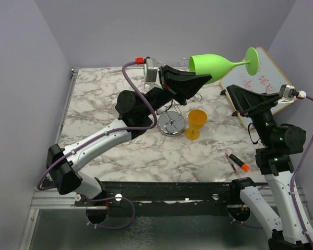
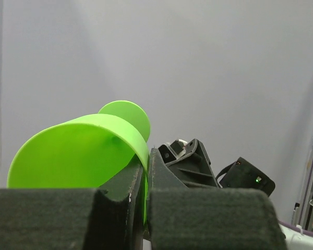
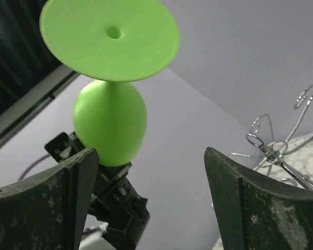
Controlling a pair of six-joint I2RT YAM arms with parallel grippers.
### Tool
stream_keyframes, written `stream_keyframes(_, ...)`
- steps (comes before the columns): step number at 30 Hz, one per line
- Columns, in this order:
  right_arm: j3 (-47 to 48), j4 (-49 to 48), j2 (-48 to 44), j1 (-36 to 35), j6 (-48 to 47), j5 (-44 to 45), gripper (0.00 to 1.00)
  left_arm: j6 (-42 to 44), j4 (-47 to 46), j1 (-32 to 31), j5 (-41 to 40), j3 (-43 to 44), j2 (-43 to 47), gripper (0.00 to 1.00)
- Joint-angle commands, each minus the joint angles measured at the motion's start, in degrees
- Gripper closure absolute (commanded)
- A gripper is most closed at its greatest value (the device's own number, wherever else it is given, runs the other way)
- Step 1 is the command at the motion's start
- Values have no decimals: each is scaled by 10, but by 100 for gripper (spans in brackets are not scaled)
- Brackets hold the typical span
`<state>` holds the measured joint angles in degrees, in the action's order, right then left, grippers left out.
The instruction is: Place the wine glass upside down on the wine glass rack
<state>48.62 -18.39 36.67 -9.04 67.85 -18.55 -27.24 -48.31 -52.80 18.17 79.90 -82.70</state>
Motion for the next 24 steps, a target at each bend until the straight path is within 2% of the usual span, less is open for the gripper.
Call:
stream_keyframes(1,-5,-71,-11,0,98,75,15,17,-97,-17,-35,8,-26,100)
stream_keyframes(11,27,-92,22,1,122,114,16,15,-160,-39,-45,7,-66,100)
stream_keyframes(20,37,-118,59,1,135,165,32,14,-190,-49,-45,-9,-80,100)
stream_keyframes(24,39,-164,77,1,140,159,34,12,-196,-50,-49,-15,-85,100)
